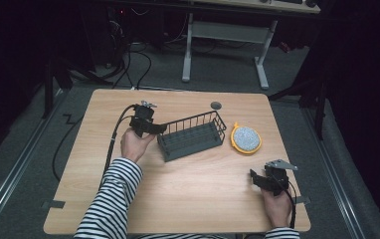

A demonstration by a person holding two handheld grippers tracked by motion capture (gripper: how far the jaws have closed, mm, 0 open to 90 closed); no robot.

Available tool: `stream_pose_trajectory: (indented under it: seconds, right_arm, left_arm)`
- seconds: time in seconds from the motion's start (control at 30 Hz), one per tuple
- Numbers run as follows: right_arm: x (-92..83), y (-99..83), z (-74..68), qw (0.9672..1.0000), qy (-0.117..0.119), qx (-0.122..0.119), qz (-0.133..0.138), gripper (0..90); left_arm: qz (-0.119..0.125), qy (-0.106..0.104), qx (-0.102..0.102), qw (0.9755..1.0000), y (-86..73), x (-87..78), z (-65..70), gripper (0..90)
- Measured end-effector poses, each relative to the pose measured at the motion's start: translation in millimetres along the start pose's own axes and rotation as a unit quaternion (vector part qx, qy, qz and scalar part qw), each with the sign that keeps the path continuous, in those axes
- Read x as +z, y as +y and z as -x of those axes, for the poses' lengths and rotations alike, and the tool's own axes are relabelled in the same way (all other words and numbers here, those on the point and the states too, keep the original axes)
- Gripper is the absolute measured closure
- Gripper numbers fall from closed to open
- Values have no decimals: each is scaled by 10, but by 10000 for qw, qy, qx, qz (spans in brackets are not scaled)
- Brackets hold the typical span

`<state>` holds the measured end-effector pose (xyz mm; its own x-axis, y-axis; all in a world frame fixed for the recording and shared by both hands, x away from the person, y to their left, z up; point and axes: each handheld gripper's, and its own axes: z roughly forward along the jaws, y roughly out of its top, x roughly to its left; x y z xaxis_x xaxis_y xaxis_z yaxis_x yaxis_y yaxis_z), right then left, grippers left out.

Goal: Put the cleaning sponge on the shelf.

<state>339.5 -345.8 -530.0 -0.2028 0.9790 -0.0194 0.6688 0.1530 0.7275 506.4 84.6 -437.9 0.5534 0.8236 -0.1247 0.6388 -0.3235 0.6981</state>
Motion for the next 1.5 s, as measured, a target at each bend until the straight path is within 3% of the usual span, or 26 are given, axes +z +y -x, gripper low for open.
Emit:
stream_pose_trajectory:
  seconds: [0.2,0.33,0.67,0.87,1.1,1.27,1.5]
  right_arm:
    - [0,0,0,10000,-2,-1,-4,364]
    - [0,0,0,10000,-2,0,-2,364]
    - [0,1,0,10000,-5,2,-2,367]
    - [0,1,1,10000,-7,7,-2,370]
    - [0,1,2,10000,-8,10,-2,371]
    - [0,2,4,10000,7,28,-8,370]
    - [3,4,7,10000,55,-39,-9,344]
  left_arm:
    - [271,24,58,9996,-1,-216,30,335]
    - [432,3,-16,9991,-61,-377,10,338]
    - [628,173,-354,9972,-488,-682,-116,341]
    - [514,184,-528,9971,-720,-748,-176,344]
    - [646,161,-706,9953,-976,-807,-195,344]
    - [632,60,-822,9946,-1186,-751,-198,357]
    - [569,148,-965,9936,-1439,-594,-207,358]
